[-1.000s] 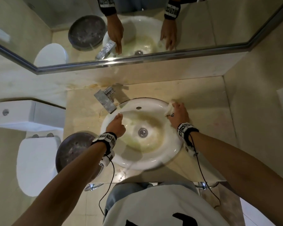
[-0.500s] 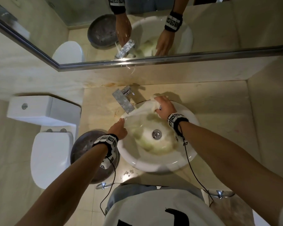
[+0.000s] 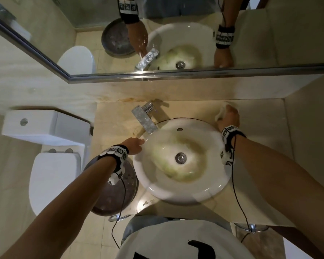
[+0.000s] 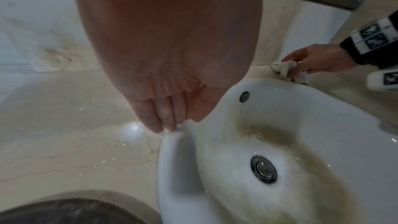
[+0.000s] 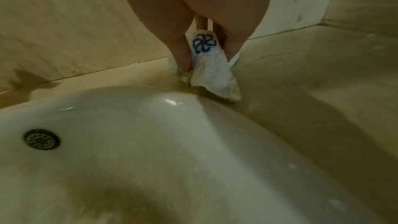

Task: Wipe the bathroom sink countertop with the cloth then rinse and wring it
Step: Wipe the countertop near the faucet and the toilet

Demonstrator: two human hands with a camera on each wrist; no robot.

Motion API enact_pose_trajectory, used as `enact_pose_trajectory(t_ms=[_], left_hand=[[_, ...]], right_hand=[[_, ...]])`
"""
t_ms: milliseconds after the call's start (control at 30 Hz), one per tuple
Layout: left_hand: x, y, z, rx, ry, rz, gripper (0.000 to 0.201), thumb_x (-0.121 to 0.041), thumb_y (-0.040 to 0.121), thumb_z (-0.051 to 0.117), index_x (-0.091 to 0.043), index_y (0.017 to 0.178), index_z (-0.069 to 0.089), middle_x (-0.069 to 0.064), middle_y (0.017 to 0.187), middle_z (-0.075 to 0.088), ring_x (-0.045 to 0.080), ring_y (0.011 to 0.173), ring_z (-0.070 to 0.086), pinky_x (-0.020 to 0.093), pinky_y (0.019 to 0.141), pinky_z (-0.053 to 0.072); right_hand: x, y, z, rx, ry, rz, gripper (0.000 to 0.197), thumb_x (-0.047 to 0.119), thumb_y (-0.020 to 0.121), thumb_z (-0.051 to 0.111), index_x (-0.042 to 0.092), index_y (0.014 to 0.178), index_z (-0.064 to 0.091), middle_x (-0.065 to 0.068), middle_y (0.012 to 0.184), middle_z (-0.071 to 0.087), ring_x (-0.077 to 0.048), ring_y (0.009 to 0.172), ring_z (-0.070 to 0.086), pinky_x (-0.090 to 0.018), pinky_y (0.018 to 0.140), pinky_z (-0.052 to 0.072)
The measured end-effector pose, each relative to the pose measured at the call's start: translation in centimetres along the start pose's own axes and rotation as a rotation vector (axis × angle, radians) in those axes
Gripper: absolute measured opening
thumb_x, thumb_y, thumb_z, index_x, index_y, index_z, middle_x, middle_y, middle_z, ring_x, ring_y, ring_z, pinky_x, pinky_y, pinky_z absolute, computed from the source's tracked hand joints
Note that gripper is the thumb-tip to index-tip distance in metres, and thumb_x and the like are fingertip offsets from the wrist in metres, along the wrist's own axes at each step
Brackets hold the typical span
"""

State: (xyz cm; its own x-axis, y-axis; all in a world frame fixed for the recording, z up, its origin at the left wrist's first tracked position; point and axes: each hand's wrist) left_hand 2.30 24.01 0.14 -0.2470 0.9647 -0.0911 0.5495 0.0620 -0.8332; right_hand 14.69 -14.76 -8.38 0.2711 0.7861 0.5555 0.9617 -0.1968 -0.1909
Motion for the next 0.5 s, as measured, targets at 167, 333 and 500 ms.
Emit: enact_pose_trajectory(t_ms=[167,333,500], left_hand=[[0.1,-0.5,0.3,0.033,0.002,-0.009,0.063,-0.015,0.098,0.041,-0.027,0.158,0.024,0.018,0.155,0.038,0.033,0.138,0.042,0.036,0.109,0.036],[0.7,-0.8,0.6,0.032,-0.020,0.001,0.064,-0.014,0.098,0.042,-0.030,0.157,0.024,0.015,0.155,0.038,0.032,0.140,0.040,0.036,0.112,0.033],[0.6,-0.5,-0.1,0.040,-0.002,0.026,0.061,-0.014,0.098,0.043,-0.024,0.156,0.028,0.017,0.152,0.042,0.032,0.135,0.045,0.035,0.108,0.037]], right_hand=[[5.8,-0.5,3.3,0.250,0.039,-0.063,0.066,0.003,0.086,0.063,0.013,0.149,0.043,-0.014,0.147,0.049,-0.032,0.134,0.047,-0.035,0.110,0.039],[10.5,-1.0,7.3,0.269,0.065,-0.081,0.067,0.007,0.086,0.064,0.015,0.149,0.043,-0.010,0.147,0.048,-0.029,0.134,0.046,-0.034,0.110,0.037],[12.6,-2.0,10.0,0.329,0.108,-0.236,0.059,0.007,0.084,0.065,0.022,0.141,0.055,-0.011,0.136,0.057,-0.029,0.120,0.058,-0.034,0.107,0.045]])
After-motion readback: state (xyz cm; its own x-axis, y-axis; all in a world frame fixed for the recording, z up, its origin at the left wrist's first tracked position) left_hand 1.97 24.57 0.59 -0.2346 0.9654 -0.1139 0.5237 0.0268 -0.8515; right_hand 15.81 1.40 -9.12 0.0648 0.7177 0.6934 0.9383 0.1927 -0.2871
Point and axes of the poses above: each hand's wrist, its own y-axis towards the middle knuckle, its own z-axis out of the palm, x = y × z
